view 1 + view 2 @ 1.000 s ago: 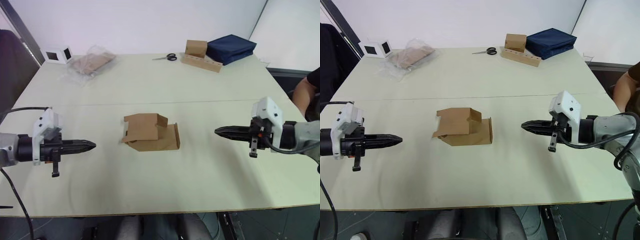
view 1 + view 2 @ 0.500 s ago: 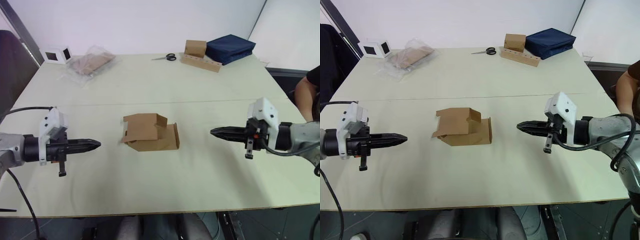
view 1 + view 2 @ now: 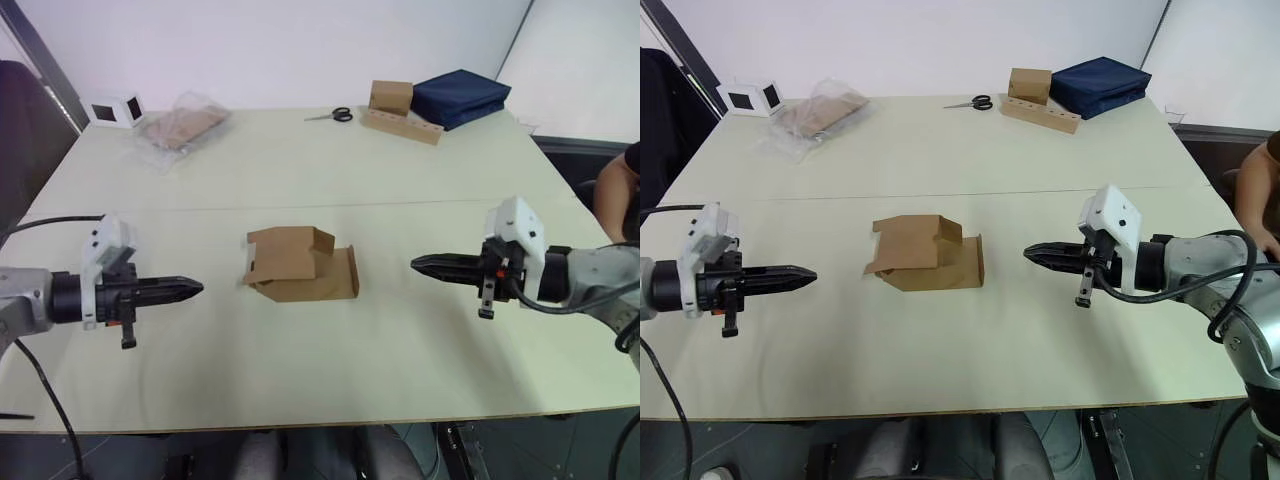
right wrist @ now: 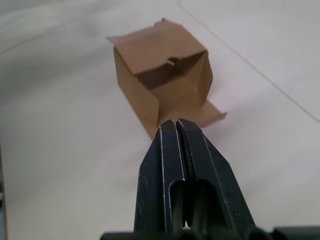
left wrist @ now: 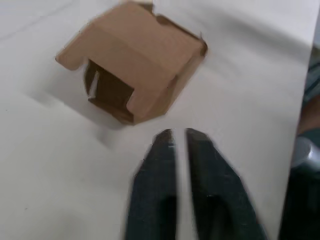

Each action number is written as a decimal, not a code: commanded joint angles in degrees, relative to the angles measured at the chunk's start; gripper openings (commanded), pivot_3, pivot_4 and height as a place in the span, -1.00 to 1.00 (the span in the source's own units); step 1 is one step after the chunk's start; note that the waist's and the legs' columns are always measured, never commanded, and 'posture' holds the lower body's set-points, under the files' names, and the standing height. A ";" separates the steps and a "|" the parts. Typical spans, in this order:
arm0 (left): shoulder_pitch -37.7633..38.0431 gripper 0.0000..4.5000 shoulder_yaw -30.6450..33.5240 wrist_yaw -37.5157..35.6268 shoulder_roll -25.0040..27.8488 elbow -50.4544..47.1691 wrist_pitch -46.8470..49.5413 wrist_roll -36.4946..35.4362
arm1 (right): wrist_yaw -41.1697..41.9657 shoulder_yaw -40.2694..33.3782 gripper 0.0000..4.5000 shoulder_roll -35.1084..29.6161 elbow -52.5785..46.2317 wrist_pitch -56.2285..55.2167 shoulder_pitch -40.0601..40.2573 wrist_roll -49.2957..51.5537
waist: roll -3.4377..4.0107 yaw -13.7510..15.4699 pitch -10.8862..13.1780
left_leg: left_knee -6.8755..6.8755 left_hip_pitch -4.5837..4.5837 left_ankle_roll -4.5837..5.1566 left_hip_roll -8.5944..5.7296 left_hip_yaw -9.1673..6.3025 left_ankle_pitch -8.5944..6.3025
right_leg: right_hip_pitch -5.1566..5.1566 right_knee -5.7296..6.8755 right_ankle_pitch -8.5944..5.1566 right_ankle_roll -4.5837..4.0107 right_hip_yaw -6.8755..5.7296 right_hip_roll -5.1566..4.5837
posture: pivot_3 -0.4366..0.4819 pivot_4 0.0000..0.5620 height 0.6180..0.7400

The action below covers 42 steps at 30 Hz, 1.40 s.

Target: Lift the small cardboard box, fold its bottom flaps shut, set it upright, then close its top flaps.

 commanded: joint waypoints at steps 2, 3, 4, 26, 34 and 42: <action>-8.37 0.03 -5.90 -0.70 -3.96 9.22 3.57 -1.13 | -1.77 1.48 -1.00 2.29 -0.91 -0.80 -0.67 -0.54 | 0.01 0.17 0.00 | 0.13 -0.01 0.00 -0.03 0.00 0.00 | 0.02 0.11 0.00 0.00 0.00 -0.02 | -0.05 -0.47 1.00; -10.30 0.22 -6.99 -1.61 -4.71 11.03 4.98 -1.75 | -1.91 1.81 -1.00 2.57 -0.65 -1.05 -0.57 -0.97 | -0.02 0.09 0.01 | 0.27 -0.03 0.00 -0.04 0.00 0.00 | 0.02 0.20 0.00 0.00 0.00 -0.01 | -0.05 -0.47 1.00; -12.16 0.38 -8.00 -2.35 -5.37 12.88 6.60 -2.37 | -2.15 1.97 -1.00 2.77 -0.56 -1.19 -0.35 -1.34 | -0.02 0.05 0.01 | 0.37 -0.07 0.01 -0.04 -0.01 -0.01 | 0.01 0.27 0.00 0.00 -0.01 0.00 | -0.05 -0.47 1.00; -44.89 1.00 -25.18 -14.35 -27.08 62.64 10.65 12.53 | -10.73 -0.44 -1.00 4.55 -8.48 1.72 4.96 -0.05 | -0.08 0.29 0.00 | 0.61 -0.19 0.00 -0.12 -0.15 0.01 | -0.07 0.46 0.00 0.01 -0.10 0.02 | -0.05 -0.47 1.00; -49.09 1.00 -24.27 -16.66 -33.17 71.21 6.93 17.39 | -12.60 -2.47 -1.00 4.11 -11.19 3.37 6.16 1.27 | -0.11 -0.04 0.02 | 0.59 -0.22 0.01 -0.12 -0.16 0.01 | -0.14 0.47 0.00 0.02 -0.08 0.02 | -0.05 -0.47 1.00; -50.34 0.10 -22.17 -18.08 -33.74 74.13 6.34 19.34 | -14.37 -3.88 -1.00 4.27 -13.61 4.73 7.95 2.51 | -0.12 -0.03 0.02 | 0.60 -0.23 0.01 -0.12 -0.16 0.00 | -0.13 0.47 0.00 0.02 -0.08 0.01 | -0.05 -0.47 1.00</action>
